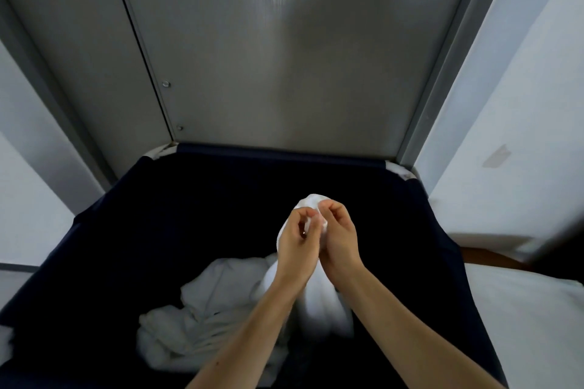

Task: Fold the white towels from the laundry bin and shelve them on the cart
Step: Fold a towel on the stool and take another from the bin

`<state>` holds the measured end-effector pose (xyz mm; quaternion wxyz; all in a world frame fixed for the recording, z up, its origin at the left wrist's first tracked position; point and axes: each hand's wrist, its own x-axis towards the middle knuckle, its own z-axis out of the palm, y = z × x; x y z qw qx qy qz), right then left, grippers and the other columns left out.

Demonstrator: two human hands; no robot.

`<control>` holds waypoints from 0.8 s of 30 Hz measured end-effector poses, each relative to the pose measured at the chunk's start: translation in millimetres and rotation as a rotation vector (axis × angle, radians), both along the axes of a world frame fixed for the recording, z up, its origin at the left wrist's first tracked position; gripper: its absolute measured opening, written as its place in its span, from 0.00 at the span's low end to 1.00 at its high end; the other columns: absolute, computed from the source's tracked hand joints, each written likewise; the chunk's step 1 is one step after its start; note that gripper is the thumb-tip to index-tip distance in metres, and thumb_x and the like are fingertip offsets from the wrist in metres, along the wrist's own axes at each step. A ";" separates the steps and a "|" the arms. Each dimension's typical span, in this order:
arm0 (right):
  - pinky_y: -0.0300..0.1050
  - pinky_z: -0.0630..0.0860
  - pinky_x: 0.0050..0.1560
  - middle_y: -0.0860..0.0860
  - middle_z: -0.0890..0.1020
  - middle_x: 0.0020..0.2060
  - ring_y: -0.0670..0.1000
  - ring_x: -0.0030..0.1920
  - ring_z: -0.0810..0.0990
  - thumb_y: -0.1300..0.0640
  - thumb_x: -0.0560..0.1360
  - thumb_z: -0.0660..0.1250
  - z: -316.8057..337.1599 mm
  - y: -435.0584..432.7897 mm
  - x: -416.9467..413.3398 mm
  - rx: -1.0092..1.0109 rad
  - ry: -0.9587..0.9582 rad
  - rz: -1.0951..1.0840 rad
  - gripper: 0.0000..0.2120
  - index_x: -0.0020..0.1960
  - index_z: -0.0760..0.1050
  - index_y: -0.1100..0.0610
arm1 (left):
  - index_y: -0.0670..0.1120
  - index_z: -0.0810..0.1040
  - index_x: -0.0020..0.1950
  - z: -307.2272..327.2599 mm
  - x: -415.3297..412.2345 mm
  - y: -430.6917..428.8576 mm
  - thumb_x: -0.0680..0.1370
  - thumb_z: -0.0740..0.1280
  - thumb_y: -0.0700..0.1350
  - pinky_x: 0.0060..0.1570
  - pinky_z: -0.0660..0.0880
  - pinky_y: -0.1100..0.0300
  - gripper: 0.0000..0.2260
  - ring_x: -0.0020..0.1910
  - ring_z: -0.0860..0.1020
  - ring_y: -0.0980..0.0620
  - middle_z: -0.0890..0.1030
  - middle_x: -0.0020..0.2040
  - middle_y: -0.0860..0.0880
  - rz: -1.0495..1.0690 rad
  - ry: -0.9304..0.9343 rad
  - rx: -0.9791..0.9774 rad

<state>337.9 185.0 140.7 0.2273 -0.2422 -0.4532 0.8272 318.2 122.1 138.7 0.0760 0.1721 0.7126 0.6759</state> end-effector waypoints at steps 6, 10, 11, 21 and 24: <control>0.42 0.79 0.37 0.55 0.79 0.39 0.52 0.39 0.80 0.67 0.79 0.56 -5.0 1.3 -0.3 -0.020 0.078 0.075 0.07 0.48 0.71 0.59 | 0.53 0.70 0.46 -1.3 -11.4 -6.7 0.74 0.71 0.44 0.36 0.74 0.70 0.10 0.38 0.78 0.64 0.78 0.42 0.54 -0.087 -0.026 -0.016; 0.39 0.79 0.41 0.55 0.79 0.40 0.50 0.40 0.80 0.73 0.76 0.56 -8.1 2.6 -2.3 0.073 0.035 0.085 0.11 0.50 0.72 0.61 | 0.53 0.70 0.48 -11.0 -24.5 -11.7 0.78 0.66 0.43 0.37 0.73 0.72 0.07 0.39 0.76 0.67 0.76 0.42 0.56 -0.095 0.072 -0.092; 0.38 0.79 0.42 0.54 0.79 0.41 0.49 0.41 0.80 0.74 0.76 0.58 -8.8 5.8 -3.6 0.162 0.005 0.087 0.12 0.49 0.72 0.59 | 0.52 0.71 0.48 -11.5 -29.7 -12.5 0.78 0.65 0.41 0.37 0.72 0.72 0.06 0.38 0.76 0.66 0.76 0.42 0.57 -0.103 0.108 -0.124; 0.37 0.70 0.47 0.43 0.77 0.42 0.46 0.46 0.75 0.54 0.72 0.71 23.8 65.6 -29.1 1.088 -0.326 0.410 0.10 0.52 0.75 0.51 | 0.49 0.65 0.43 33.5 -93.8 -10.7 0.75 0.62 0.31 0.40 0.66 0.74 0.13 0.37 0.70 0.61 0.70 0.39 0.57 -0.209 0.491 -0.259; 0.43 0.67 0.41 0.53 0.75 0.39 0.49 0.40 0.72 0.52 0.71 0.72 36.4 71.3 -39.2 1.161 -0.370 0.435 0.16 0.50 0.74 0.62 | 0.53 0.62 0.40 53.1 -111.0 1.6 0.74 0.60 0.34 0.39 0.65 0.70 0.14 0.36 0.68 0.59 0.70 0.39 0.56 -0.106 0.460 -0.107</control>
